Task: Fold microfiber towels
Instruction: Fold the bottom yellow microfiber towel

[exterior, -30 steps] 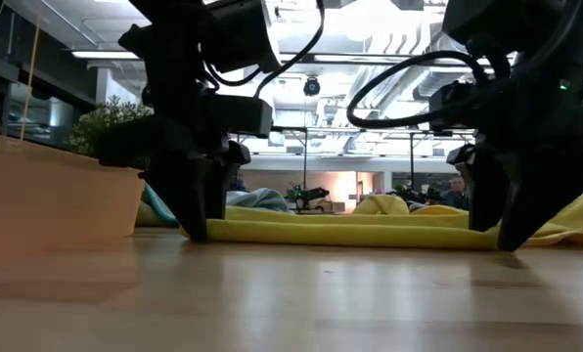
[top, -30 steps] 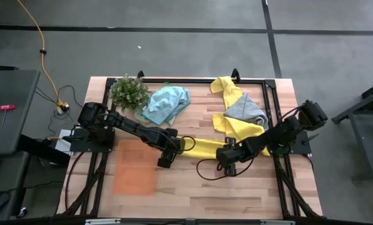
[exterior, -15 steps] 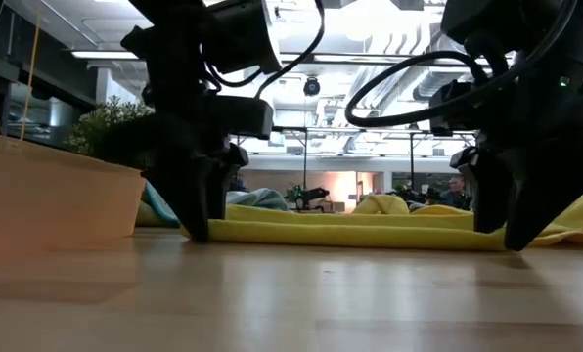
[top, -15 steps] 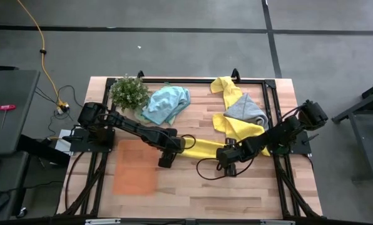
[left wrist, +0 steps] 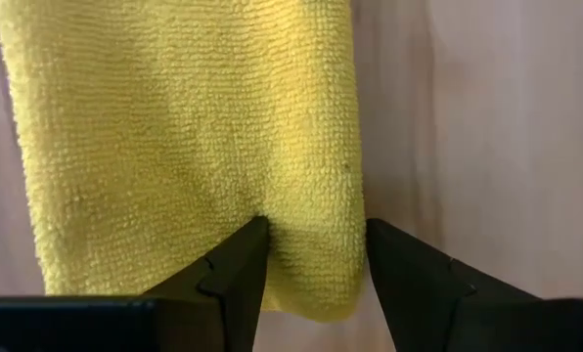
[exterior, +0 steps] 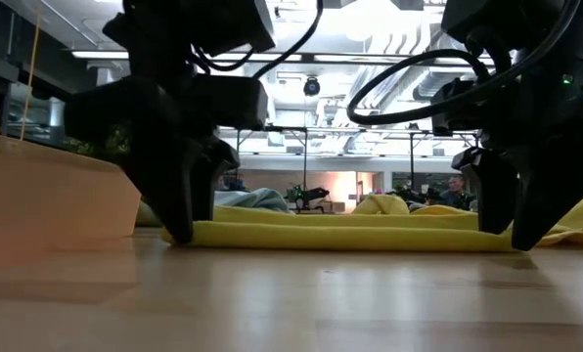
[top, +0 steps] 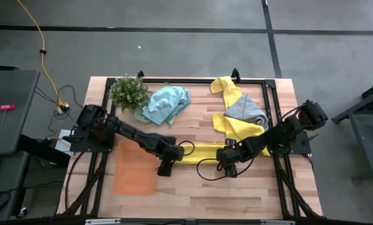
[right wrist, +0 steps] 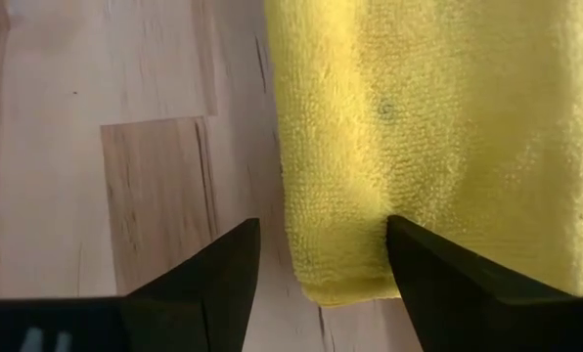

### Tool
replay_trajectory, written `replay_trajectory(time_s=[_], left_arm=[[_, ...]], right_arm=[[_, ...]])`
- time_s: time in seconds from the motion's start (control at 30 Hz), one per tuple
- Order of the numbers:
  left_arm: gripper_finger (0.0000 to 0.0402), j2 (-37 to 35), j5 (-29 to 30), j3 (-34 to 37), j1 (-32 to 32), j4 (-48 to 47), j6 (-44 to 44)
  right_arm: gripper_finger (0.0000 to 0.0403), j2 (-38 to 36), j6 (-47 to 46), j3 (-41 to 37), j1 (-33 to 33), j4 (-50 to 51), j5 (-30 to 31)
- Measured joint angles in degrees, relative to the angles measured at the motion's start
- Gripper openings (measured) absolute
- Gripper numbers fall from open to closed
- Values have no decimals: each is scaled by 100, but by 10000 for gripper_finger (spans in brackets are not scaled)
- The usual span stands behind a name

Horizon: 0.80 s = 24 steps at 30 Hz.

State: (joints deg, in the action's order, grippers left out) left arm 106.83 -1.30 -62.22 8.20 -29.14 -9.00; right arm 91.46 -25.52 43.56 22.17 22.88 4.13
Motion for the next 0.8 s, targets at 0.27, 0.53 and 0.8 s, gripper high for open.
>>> replay_trajectory(time_s=[0.27,0.53,0.8], left_arm=[[165,0,-42,-37,167,-126,-180],[165,4,-61,-101,128,-471,-143],[165,0,-20,-103,125,-543,-87]], right_arm=[[215,4,97,560,-7,556,97],[215,-215,-48,796,100,1937,161],[215,-1721,-2451,-633,184,632,121]])
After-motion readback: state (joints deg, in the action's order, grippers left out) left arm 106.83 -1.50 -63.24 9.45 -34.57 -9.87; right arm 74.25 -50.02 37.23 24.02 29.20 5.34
